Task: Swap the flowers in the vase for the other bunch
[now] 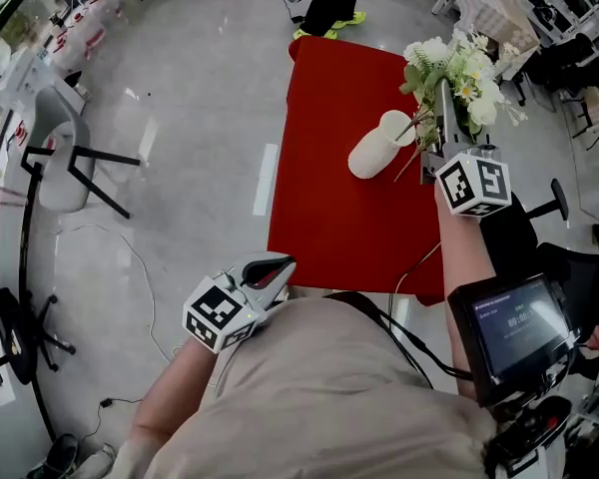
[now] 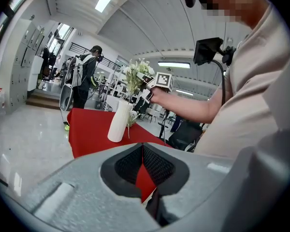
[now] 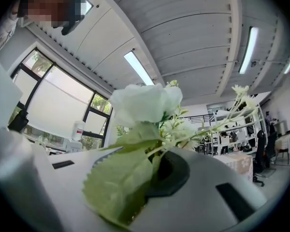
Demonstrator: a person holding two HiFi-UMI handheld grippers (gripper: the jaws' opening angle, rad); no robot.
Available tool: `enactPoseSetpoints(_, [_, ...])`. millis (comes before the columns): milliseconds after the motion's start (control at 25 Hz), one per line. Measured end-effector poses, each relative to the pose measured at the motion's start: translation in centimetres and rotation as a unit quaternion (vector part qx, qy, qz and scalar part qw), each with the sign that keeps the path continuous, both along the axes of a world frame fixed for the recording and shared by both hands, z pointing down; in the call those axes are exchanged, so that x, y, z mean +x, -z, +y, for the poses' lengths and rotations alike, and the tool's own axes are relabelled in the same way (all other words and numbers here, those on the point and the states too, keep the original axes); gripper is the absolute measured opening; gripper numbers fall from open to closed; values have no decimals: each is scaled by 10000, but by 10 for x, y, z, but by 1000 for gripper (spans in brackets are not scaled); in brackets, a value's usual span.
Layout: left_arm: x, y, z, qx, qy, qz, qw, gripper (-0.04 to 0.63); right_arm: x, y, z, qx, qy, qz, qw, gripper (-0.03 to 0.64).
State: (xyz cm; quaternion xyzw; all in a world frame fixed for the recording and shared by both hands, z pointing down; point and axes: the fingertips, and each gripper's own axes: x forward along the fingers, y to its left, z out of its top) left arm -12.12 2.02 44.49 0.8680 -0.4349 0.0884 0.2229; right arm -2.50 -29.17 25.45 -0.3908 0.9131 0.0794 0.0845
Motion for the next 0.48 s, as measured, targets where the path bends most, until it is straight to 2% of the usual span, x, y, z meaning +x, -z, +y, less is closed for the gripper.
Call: enactPoseSetpoints(480, [-3,-14,14,-103,-155,33,9998,8,-10,-63,7,-281,-127,289,9991,81])
